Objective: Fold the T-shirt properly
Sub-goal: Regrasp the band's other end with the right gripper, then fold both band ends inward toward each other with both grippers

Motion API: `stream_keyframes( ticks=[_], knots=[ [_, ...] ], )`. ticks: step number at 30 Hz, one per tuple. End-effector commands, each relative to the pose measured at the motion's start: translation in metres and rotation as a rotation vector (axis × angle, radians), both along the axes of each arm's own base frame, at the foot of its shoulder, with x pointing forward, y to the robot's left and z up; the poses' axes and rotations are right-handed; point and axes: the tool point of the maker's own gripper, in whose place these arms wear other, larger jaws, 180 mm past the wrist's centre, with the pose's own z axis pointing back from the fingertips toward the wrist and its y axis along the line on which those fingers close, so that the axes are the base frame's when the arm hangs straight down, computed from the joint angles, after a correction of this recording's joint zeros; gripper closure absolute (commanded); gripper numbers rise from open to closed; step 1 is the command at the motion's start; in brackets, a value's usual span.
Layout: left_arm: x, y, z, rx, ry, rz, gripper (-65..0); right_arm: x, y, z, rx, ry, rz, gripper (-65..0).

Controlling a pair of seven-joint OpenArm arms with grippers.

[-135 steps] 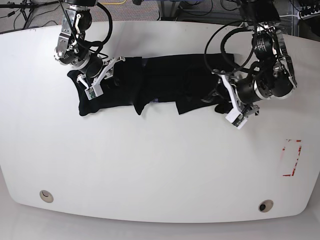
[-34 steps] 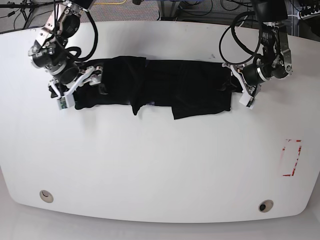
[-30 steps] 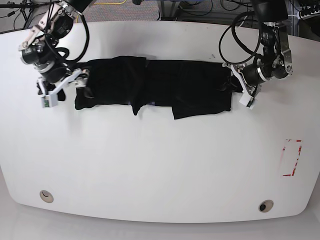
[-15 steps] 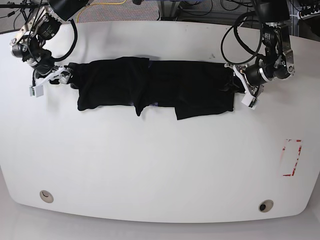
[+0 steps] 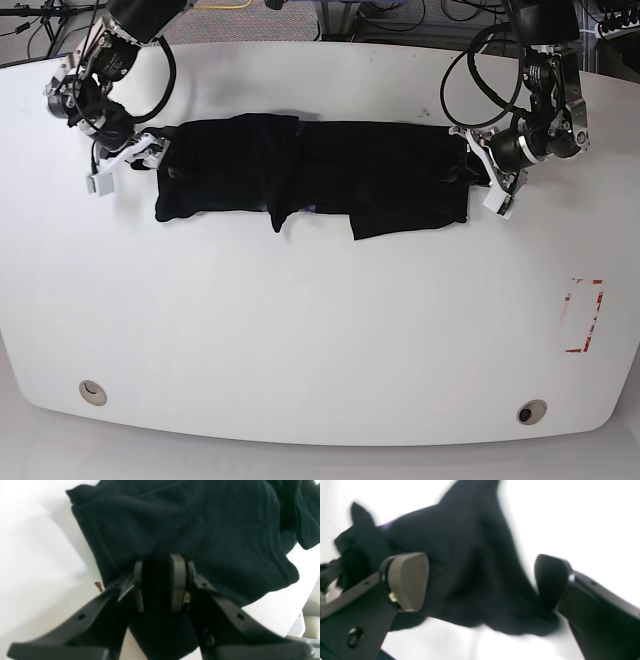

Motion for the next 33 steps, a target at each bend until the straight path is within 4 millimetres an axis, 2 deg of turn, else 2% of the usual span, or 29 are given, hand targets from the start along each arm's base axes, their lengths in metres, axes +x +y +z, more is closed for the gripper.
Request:
stream_keyframes(
  ticks=[1, 10, 11, 12, 19, 20, 22, 28, 33],
  knots=[
    [-0.026, 0.025, -0.029, 0.166, 0.150, -0.019, -13.1, 0.006, 0.009, 0.004, 0.009, -0.025, 0.011, -65.0],
    [-0.026, 0.025, -0.029, 0.166, 0.149, -0.019, -13.1, 0.018, 0.027, 0.008, 0.027, -0.073, 0.035, -65.0],
    [-0.026, 0.025, -0.029, 0.166, 0.149, -0.019, -13.1, 0.019, 0.028, 0.009, 0.027, -0.076, 0.040, -62.8],
    [-0.026, 0.025, -0.029, 0.166, 0.149, -0.019, -13.1, 0.020, 0.029, 0.009, 0.027, -0.077, 0.041, -59.5],
    [-0.023, 0.023, -0.028, 0.164, 0.144, -0.020, -13.1, 0.022, 0.027, 0.012, 0.017, -0.090, 0.043, -5.5],
    [-0.020, 0.023, -0.027, 0.164, 0.140, -0.020, -13.1, 0.022, 0.027, 0.012, 0.017, -0.090, 0.045, -1.7],
    [-0.013, 0.018, -0.024, 0.164, 0.128, -0.037, -13.1, 0.026, 0.025, 0.020, -0.014, -0.111, 0.066, -0.2],
    [-0.009, 0.000, -0.023, 0.162, 0.118, -0.099, -13.2, 0.026, 0.035, 0.049, -0.108, -0.186, 0.141, -3.5],
    [0.001, -0.020, -0.018, 0.163, 0.090, -0.167, -13.2, 0.028, 0.063, 0.086, -0.196, -0.290, 0.256, -3.5]
  ],
)
